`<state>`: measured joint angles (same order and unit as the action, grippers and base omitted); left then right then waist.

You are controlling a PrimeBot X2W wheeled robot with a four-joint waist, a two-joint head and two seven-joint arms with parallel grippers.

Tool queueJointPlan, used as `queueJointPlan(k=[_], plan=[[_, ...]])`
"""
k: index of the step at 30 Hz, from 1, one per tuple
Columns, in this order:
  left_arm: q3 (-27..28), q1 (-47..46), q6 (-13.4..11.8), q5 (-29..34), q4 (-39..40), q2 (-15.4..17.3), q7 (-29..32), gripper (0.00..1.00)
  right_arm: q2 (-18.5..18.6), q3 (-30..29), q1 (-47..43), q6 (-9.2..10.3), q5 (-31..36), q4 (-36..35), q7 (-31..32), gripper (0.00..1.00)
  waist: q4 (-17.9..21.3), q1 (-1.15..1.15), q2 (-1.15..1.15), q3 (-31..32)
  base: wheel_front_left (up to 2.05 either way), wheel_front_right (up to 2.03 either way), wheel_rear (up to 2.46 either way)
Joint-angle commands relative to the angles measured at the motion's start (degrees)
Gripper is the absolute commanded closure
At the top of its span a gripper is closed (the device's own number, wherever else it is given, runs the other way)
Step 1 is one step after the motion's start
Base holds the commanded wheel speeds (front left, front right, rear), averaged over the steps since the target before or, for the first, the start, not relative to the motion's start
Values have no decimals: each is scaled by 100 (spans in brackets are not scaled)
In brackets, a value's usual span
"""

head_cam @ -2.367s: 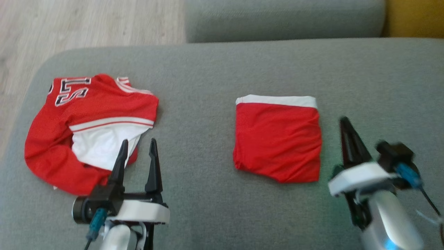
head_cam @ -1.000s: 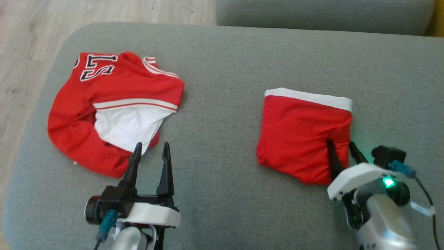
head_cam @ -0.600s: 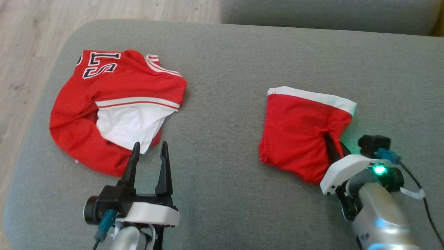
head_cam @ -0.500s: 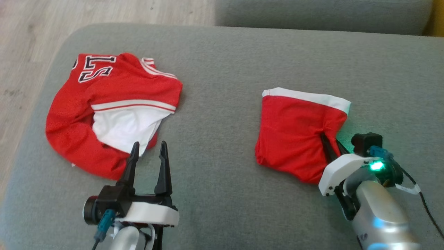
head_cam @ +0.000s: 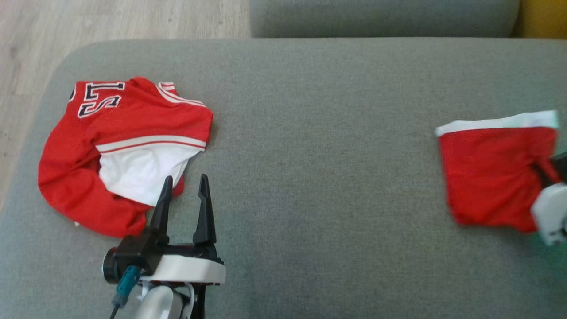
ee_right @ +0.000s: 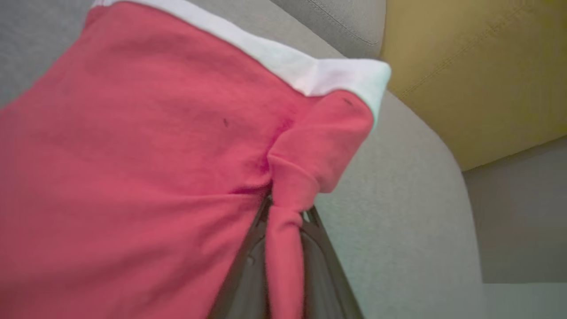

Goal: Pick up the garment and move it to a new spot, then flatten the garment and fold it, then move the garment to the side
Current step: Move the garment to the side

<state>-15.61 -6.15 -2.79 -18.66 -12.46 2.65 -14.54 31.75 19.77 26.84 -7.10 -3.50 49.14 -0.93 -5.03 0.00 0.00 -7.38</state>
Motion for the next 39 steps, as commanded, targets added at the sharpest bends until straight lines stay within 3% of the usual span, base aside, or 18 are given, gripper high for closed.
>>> queueJointPlan(k=[1,5,11,17,23,24,25,26,33,39], plan=[[199,-249,39,31,209,22,-46,0,418,158,232,-39,90,-35,9,100,-43,0,0,-106,0,0,0],[219,-334,65,55,227,22,-46,0,884,22,431,-39,210,265,27,100,-129,0,0,-306,0,0,0],[236,-405,102,118,200,22,-46,0,1105,-473,625,-39,505,654,33,100,-223,0,0,-476,0,0,0],[265,-453,107,135,211,22,-46,0,1100,-1171,691,-39,941,901,110,100,-250,0,0,-586,0,0,0],[262,-449,99,161,172,22,-46,0,817,-1747,631,-39,1294,875,107,100,-163,0,0,-524,0,0,0],[267,-445,101,167,160,22,-46,0,750,-1839,631,-39,1348,818,70,73,-140,0,0,-495,0,0,0],[273,-440,104,174,150,22,-46,0,690,-1918,621,-39,1415,765,50,12,-119,0,0,-466,0,0,0],[279,-434,106,179,142,22,-46,0,616,-2011,614,-39,1458,731,63,0,-94,0,0,-426,0,0,0],[331,-303,126,184,92,22,-46,0,-62,-2616,595,-39,1619,226,-117,0,67,0,0,10,0,0,0],[374,-117,114,214,99,22,-46,0,-1177,-3222,553,-39,1576,-688,-476,0,145,0,0,429,0,0,0]])
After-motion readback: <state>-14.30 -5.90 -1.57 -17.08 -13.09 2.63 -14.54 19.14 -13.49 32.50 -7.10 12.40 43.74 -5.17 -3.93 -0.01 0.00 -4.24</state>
